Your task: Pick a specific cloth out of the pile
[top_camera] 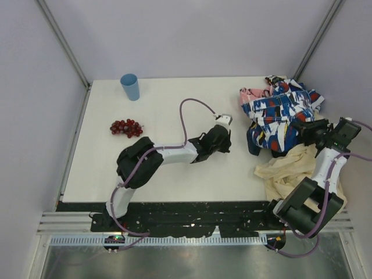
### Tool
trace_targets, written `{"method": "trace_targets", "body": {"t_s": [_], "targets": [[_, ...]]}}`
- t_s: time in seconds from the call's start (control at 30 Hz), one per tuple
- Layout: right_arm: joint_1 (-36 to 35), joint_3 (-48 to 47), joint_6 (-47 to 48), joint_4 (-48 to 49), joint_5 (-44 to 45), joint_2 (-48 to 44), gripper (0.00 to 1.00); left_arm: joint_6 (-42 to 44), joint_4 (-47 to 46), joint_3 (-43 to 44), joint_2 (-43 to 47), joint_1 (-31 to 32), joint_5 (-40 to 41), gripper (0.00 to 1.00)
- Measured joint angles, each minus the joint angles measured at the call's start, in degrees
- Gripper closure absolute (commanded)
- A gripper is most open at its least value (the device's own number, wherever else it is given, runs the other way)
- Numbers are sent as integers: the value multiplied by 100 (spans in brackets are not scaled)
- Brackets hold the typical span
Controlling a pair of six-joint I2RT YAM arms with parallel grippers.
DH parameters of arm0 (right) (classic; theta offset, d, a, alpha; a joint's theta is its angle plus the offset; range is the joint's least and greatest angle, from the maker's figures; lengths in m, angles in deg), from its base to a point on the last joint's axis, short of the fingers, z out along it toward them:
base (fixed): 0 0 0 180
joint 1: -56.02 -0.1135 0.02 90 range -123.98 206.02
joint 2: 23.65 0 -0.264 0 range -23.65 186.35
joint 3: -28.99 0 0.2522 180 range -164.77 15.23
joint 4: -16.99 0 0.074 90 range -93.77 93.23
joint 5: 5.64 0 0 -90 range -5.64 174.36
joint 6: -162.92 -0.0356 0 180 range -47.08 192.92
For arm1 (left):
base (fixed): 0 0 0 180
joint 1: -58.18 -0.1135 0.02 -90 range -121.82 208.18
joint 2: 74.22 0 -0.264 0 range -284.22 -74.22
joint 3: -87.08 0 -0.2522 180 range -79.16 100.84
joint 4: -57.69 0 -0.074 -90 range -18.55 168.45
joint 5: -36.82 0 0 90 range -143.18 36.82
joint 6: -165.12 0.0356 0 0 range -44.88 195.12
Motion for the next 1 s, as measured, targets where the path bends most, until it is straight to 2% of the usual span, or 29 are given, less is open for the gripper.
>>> {"method": "trace_targets", "body": {"t_s": [0.03, 0.07, 0.1, 0.13, 0.17, 0.2, 0.23, 0.27, 0.3, 0.4, 0.5, 0.67, 0.77, 0.87, 1.0], "targets": [[0, -70, 179, -205, 157, 0, 58, 0, -20, 0, 76, -50, 2, 100], [4, -221, 437, -544, 409, 2, 48, 0, -61, -7, 162, -98, 2, 100], [9, -435, 688, -914, 820, 2, 41, 2, -107, -33, 254, -138, -4, 89], [9, -643, 885, -1180, 1231, 2, 30, 4, -144, -70, 337, -166, -9, 76], [11, -890, 1115, -1405, 1840, -24, 22, 4, -179, -133, 448, -216, -9, 61], [9, -1067, 1300, -1558, 2485, -94, 10, 33, -181, -192, 544, -247, -11, 39], [-7, -1174, 1451, -1676, 3062, -223, 8, 61, -175, -262, 643, -267, -31, 23], [-50, -1222, 1580, -1790, 3611, -400, 1, 66, -168, -354, 756, -278, -52, 12], [-107, -1241, 1692, -1882, 3987, -555, 5, 66, -155, -455, 881, -282, -79, 1], [-693, -1357, 2087, -2133, 4966, -1016, 5, 46, -111, -809, 1303, -282, -122, 0], [-1895, -1534, 2568, -2120, 5480, -1154, 5, 31, -81, -1353, 1956, -315, -186, 0], [-3394, -1287, 3156, -1917, 5595, -1309, 5, -24, 136, -2004, 3049, -560, -227, 0], [-3773, -669, 3283, -1545, 5453, -1725, 5, -55, 304, -2293, 3576, -743, -166, 0], [-3816, 52, 3300, -1263, 5283, -2369, 5, -109, 562, -2699, 4142, -852, 52, 1], [-3814, 507, 3340, -940, 5034, -2990, 5, -131, 1005, -3200, 4944, -848, 348, 0]]}}
